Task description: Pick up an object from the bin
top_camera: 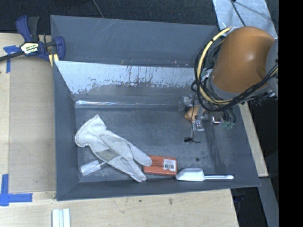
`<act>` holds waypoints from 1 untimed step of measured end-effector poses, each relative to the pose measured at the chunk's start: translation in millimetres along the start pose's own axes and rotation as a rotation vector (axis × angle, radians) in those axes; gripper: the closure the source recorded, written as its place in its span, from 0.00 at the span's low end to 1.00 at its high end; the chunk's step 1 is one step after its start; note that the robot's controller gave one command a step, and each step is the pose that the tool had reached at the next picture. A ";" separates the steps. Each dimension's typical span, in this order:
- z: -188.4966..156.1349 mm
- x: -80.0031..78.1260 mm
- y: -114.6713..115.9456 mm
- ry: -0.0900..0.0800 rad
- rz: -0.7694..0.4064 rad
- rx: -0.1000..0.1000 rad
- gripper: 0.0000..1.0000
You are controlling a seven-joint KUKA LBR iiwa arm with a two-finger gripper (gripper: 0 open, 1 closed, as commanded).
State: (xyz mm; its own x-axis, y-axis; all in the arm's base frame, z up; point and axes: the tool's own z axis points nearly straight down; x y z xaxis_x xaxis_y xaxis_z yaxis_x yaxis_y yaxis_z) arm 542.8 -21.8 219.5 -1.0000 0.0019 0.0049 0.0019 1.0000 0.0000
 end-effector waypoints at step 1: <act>-4.5 -1.6 0.0 -0.009 -0.001 0.000 0.00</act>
Offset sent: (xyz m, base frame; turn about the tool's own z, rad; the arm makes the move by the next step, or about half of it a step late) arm -0.0379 0.0589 -0.1495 -0.0165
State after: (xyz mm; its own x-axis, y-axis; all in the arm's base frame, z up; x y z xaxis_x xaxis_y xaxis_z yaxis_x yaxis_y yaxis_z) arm 544.4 -21.8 224.0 -1.0000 0.0013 -0.0038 0.0013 1.0000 -0.0004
